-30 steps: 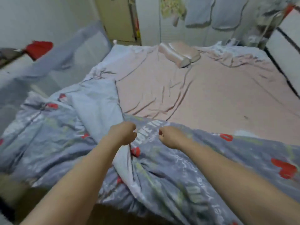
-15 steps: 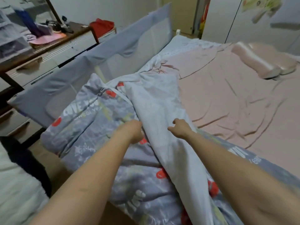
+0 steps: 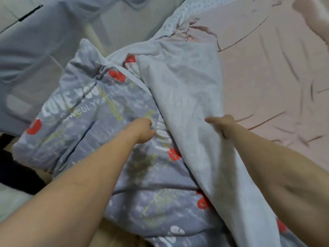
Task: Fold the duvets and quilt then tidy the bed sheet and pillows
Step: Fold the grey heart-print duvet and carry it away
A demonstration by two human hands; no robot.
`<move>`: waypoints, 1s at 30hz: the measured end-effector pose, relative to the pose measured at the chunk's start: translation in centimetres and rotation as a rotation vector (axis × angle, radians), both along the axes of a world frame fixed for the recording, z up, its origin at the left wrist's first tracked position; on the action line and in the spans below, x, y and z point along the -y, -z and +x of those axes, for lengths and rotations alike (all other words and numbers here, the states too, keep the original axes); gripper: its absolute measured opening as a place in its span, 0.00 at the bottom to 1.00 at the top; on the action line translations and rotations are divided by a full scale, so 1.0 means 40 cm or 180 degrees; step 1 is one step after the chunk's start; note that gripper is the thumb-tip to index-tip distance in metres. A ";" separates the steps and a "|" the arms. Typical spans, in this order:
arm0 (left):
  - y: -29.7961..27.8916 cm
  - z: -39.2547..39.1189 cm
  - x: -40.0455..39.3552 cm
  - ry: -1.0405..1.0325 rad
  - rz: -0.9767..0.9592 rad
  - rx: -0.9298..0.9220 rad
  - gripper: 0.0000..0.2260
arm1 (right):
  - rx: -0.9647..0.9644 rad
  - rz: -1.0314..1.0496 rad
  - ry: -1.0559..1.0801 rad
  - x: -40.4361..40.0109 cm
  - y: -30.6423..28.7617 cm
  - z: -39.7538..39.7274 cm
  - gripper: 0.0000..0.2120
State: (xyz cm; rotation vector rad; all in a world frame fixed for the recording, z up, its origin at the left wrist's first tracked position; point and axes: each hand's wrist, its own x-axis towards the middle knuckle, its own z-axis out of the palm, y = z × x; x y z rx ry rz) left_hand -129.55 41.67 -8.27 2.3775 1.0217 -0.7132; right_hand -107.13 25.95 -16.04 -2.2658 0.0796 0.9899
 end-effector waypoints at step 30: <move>0.070 -0.109 -0.151 -0.0598 -0.0358 0.1091 0.15 | -0.1286 0.1768 0.1400 -0.220 0.068 -0.381 0.53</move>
